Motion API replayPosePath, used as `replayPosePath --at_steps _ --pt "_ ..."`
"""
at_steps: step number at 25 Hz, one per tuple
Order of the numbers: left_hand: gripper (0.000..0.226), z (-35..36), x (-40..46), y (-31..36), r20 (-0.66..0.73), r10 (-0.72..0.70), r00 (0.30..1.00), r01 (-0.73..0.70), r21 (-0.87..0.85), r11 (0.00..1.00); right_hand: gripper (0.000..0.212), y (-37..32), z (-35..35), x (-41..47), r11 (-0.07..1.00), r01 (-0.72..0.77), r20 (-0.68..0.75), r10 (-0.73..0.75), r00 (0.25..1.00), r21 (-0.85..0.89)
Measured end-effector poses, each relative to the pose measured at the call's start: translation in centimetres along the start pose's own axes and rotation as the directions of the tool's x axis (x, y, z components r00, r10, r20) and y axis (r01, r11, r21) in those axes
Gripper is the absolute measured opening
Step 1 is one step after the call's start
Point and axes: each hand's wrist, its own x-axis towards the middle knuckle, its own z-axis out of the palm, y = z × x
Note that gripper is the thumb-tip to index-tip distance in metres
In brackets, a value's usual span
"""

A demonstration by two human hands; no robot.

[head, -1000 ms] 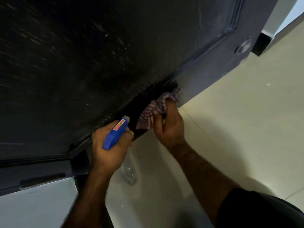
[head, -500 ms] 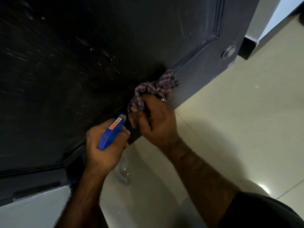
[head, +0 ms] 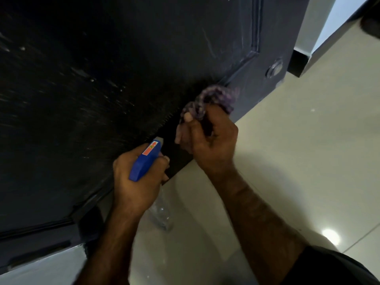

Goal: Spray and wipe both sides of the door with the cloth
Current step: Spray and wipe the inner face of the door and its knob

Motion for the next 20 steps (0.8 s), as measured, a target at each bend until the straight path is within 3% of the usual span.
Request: replayPosePath --at_steps 1,2,3,5,7,9,10,11,13,15,16,18,20 --pt "0.027 0.1 0.0 0.5 -0.007 0.000 1.000 -0.001 -0.040 0.999 0.020 0.6 -0.2 0.3 0.987 0.151 0.029 -0.149 0.988 -0.061" --pt "0.023 0.3 -0.1 0.9 -0.010 0.005 1.000 -0.006 -0.071 0.997 0.026 2.1 -0.4 0.4 0.973 0.189 0.052 -0.183 0.982 -0.133" --pt "0.023 0.6 -0.1 1.2 -0.009 0.020 1.000 -0.020 -0.083 0.996 0.030 3.7 -0.5 0.0 0.974 0.131 0.066 -0.121 0.991 -0.186" --pt "0.032 1.2 -0.1 1.3 0.011 0.062 0.998 -0.061 -0.070 0.996 0.036 6.6 -1.1 -1.7 0.946 -0.197 0.041 0.214 0.976 -0.258" --pt "0.040 1.6 0.0 1.3 0.035 0.081 0.996 -0.080 -0.048 0.996 0.037 7.8 -2.0 -2.6 0.746 -0.506 0.068 0.587 0.807 -0.433" --pt "0.046 1.8 -0.1 1.5 0.050 0.093 0.994 -0.091 -0.031 0.995 0.029 7.8 -2.7 -1.9 0.584 -0.548 0.121 0.742 0.659 -0.599" --pt "0.048 1.9 -0.1 1.5 0.053 0.092 0.994 -0.091 -0.019 0.996 0.023 7.1 -2.9 -1.1 0.596 -0.531 0.113 0.722 0.683 -0.602" --pt "0.048 2.1 0.0 1.5 0.052 0.088 0.995 -0.088 -0.010 0.996 0.015 6.1 -2.9 -0.2 0.662 -0.507 0.089 0.651 0.754 -0.552" --pt "0.047 2.6 0.5 1.6 0.057 0.093 0.994 -0.092 -0.019 0.996 0.011 4.1 -2.7 1.0 0.872 -0.291 0.004 0.319 0.948 -0.394" --pt "0.042 3.0 1.0 1.5 0.078 0.129 0.989 -0.126 -0.033 0.991 0.021 3.8 -2.1 1.0 0.962 0.000 -0.024 -0.007 1.000 -0.272" --pt "0.040 3.3 1.2 1.5 0.091 0.150 0.984 -0.147 -0.042 0.988 0.022 4.1 -1.9 0.6 0.971 0.048 -0.023 -0.055 0.998 -0.234" --pt "0.037 4.1 1.2 1.2 0.109 0.175 0.979 -0.168 -0.068 0.983 0.020 6.8 -2.0 -1.3 0.962 -0.027 0.000 0.028 1.000 -0.272" --pt "0.035 4.9 1.0 0.6 0.114 0.160 0.981 -0.153 -0.068 0.986 0.019 9.7 -2.4 -3.4 0.897 -0.181 0.048 0.218 0.975 -0.402"
